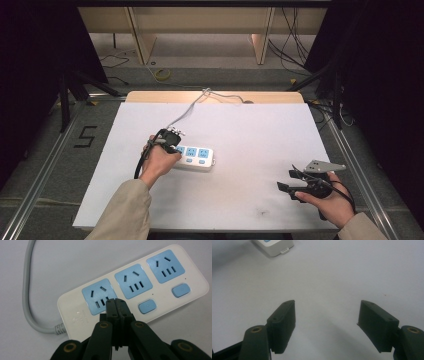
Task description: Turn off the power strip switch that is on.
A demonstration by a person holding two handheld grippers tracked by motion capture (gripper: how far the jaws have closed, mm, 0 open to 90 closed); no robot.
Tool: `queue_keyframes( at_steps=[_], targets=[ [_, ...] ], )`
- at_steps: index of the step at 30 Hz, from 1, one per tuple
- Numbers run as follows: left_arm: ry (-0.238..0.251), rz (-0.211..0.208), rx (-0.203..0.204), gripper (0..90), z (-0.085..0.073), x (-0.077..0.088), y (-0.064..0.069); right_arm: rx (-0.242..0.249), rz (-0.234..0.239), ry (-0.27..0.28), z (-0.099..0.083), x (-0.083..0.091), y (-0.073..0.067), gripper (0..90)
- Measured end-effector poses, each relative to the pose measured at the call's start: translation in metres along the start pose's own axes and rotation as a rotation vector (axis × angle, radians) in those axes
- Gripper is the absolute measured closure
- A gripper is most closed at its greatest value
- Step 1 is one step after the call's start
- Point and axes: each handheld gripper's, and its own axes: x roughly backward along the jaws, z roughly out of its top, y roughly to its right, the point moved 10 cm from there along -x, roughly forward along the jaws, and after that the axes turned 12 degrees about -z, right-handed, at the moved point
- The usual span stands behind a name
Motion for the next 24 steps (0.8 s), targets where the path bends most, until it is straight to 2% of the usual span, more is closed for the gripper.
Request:
queue_keyframes(
  at_steps=[24],
  targets=[
    [-0.029,0.011,0.000,89.9,-0.0028,-0.0027,-0.0017,0.001,0.002,0.001,-0.0001,-0.0003,-0.0004,30.6]
  ],
)
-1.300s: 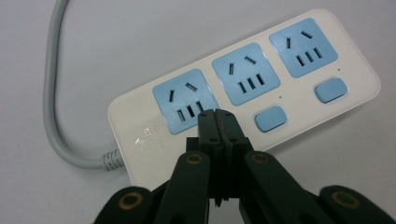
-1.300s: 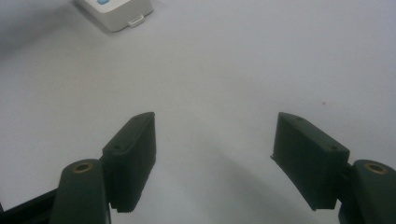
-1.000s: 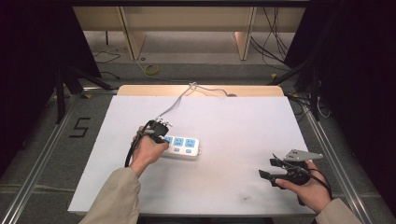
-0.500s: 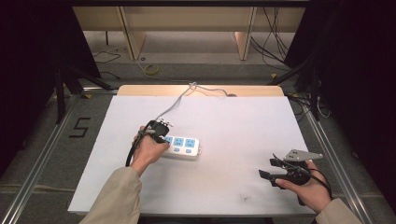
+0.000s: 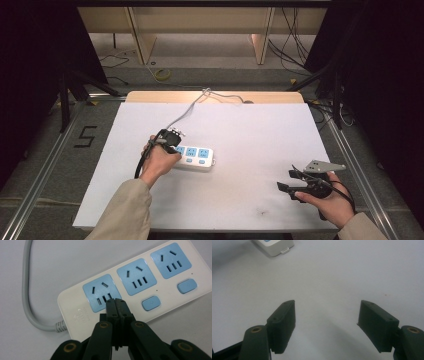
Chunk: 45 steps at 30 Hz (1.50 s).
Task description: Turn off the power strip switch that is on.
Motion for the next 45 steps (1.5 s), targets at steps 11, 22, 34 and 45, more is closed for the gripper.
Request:
queue_keyframes(
  at_steps=[11,22,34,45],
  targets=[
    [-0.013,0.013,-0.009,89.9,-0.0015,-0.0015,0.0006,0.001,0.000,-0.001,-0.0003,0.0000,-0.0001,30.6],
    [-0.019,0.032,-0.024,90.0,-0.0018,-0.0019,0.0016,0.002,-0.002,-0.004,-0.0006,0.0002,-0.0004,30.6],
    [-0.028,0.036,-0.023,90.0,-0.0018,-0.0019,0.0017,0.003,-0.002,-0.005,-0.0007,0.0000,-0.0006,30.6],
    [-0.030,0.046,-0.021,90.0,-0.0020,-0.0024,0.0021,0.004,-0.001,-0.004,-0.0007,-0.0001,-0.0010,30.6]
  ],
)
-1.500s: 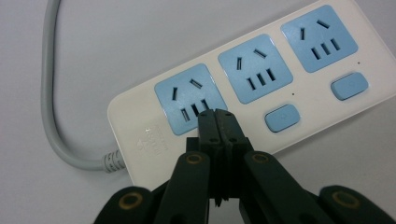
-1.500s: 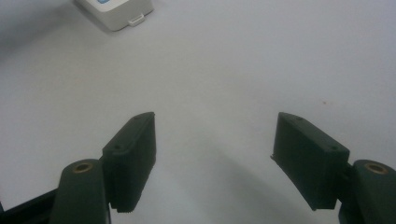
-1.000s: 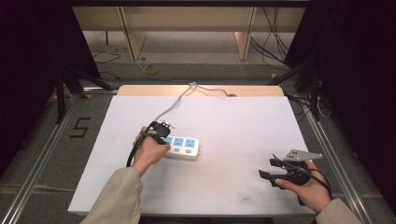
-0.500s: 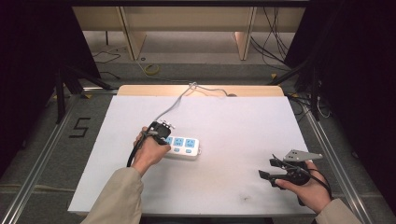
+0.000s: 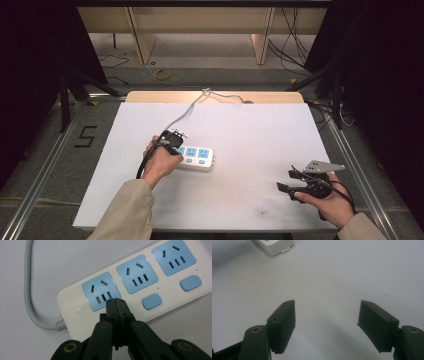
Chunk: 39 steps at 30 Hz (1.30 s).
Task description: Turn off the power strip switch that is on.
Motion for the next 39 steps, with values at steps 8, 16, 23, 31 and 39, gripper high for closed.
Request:
queue_keyframes(
  at_steps=[8,16,23,31,39],
  targets=[
    [-0.002,-0.005,0.008,90.0,0.0000,-0.0008,0.0000,0.001,0.000,0.001,0.0002,-0.0001,0.0000,30.6],
    [-0.002,-0.006,0.008,90.0,0.0000,-0.0008,0.0000,0.000,0.001,0.000,0.0000,-0.0001,-0.0002,30.6],
    [-0.001,-0.012,0.010,90.0,-0.0002,-0.0007,-0.0002,0.000,0.001,0.001,0.0001,-0.0002,-0.0001,30.6],
    [-0.004,-0.013,0.003,90.0,-0.0004,-0.0003,-0.0004,0.000,0.000,0.000,0.0000,0.0000,0.0001,30.6],
    [0.008,-0.021,0.008,90.0,-0.0002,-0.0005,-0.0005,-0.001,-0.002,0.001,0.0004,0.0005,0.0005,30.7]
  ],
)
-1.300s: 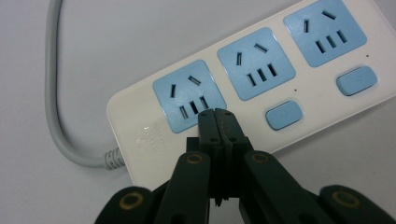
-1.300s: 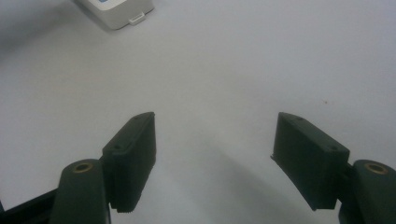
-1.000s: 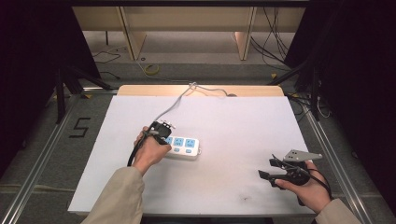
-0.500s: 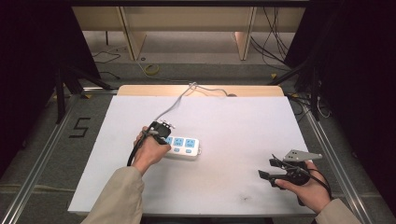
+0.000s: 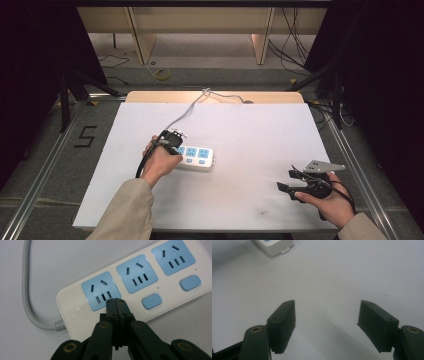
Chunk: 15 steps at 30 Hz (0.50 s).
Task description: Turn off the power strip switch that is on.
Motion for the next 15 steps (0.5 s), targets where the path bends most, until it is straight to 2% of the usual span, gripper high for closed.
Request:
queue_keyframes(
  at_steps=[15],
  targets=[
    [-0.006,0.004,-0.012,90.0,-0.0001,0.0004,0.0000,-0.002,0.000,0.002,0.0004,0.0001,0.0000,30.7]
  ],
)
